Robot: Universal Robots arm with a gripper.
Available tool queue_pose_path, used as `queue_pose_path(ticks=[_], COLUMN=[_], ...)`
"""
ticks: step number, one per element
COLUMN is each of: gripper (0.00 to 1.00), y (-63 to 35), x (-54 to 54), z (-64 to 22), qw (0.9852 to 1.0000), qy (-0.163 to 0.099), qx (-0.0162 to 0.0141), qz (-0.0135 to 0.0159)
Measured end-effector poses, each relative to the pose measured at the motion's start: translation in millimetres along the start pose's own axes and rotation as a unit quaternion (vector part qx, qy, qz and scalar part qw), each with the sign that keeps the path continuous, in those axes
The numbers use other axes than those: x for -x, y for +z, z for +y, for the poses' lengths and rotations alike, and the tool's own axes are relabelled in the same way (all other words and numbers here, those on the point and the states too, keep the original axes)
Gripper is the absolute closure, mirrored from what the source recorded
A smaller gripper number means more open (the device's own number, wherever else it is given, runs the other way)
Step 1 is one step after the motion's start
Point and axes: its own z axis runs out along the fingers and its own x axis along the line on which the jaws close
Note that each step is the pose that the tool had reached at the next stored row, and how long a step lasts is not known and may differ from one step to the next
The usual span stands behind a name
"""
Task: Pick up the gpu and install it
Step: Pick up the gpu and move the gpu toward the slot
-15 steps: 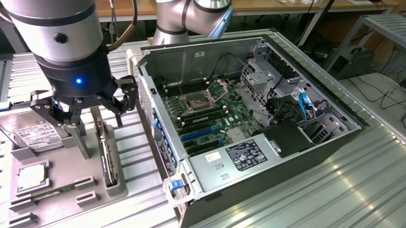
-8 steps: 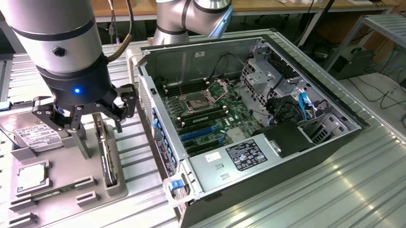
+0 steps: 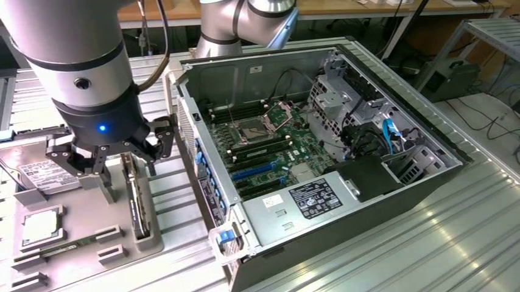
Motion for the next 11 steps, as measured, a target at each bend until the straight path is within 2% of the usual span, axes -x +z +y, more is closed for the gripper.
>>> queue_pose_path(ticks=[3, 5, 11], gripper=[0.34, 0.34, 0.34], y=[5.8, 9.5, 21.0], x=[-0.1, -1.2, -6.1], z=[-0.3, -0.6, -1.3], qw=[0.9995, 0.9991, 0.9987], qy=[-0.031, -0.041, -0.05], qx=[0.0004, 0.0005, 0.0011], qz=[0.002, 0.0025, 0.0029])
